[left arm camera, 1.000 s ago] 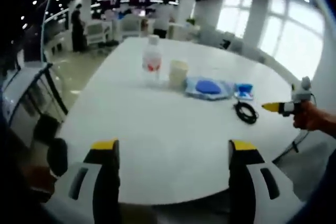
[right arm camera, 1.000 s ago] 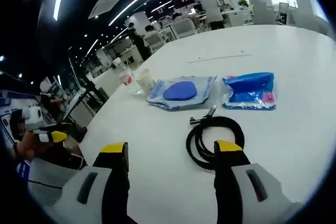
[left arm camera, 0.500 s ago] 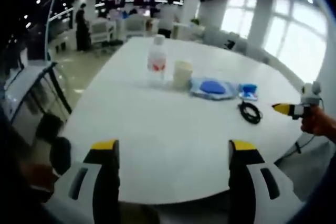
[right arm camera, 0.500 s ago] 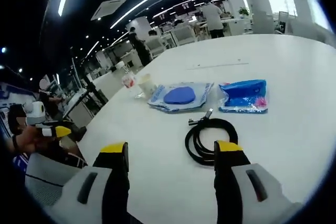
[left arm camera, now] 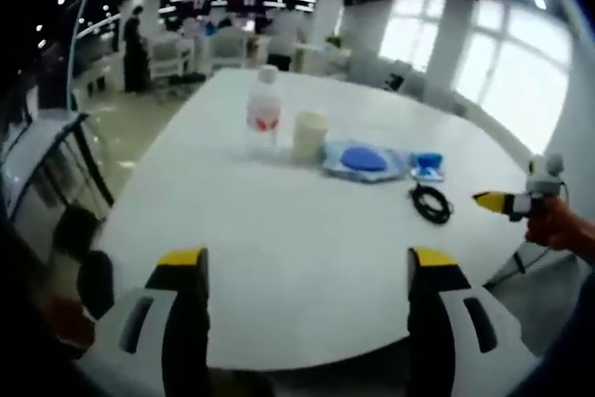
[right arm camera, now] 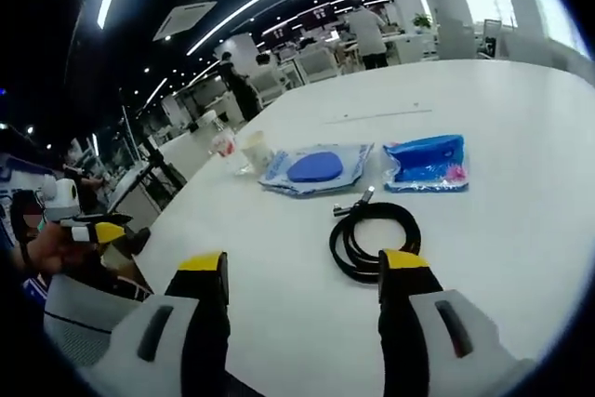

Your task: Arrange the tabletop items into an orderly group along one side of the table until the central work area is clear of visible clutter.

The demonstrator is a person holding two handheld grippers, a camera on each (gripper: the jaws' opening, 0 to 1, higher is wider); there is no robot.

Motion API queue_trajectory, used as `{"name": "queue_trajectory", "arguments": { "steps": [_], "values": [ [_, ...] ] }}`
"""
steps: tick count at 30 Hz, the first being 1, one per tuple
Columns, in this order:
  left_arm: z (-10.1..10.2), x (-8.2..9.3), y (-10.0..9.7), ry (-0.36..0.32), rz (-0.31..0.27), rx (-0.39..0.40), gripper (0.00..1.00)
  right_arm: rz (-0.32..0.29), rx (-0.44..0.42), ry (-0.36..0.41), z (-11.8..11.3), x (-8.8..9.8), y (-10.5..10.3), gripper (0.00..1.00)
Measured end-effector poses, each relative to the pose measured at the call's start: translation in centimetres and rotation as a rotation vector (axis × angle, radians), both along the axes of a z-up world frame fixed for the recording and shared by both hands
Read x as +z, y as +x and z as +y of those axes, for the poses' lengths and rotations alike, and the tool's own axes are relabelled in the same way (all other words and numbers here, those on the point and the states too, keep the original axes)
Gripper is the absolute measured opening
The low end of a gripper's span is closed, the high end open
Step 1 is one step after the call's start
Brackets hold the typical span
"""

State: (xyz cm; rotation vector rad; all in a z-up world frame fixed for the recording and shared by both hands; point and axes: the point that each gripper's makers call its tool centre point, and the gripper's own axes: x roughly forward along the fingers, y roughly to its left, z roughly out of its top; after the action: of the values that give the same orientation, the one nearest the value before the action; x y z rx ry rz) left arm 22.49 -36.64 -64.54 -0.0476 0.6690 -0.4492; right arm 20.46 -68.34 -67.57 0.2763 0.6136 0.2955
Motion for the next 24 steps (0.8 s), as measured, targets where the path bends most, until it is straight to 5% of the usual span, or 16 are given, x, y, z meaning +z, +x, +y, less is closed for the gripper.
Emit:
{"name": "queue_trajectory", "arguments": {
  "steps": [12, 24],
  "values": [
    [-1.2, -0.3, 4.0, 0.004, -0.033, -0.038, 0.87, 0.018, -0.044, 0.001, -0.4, 0.0, -1.3, 0.66],
    [-0.6, 0.1, 10.5, 0.009, -0.092, 0.001, 0.86, 0.047, -0.049, 0.003, 0.1, -0.2, -2.1, 0.65]
  ]
}}
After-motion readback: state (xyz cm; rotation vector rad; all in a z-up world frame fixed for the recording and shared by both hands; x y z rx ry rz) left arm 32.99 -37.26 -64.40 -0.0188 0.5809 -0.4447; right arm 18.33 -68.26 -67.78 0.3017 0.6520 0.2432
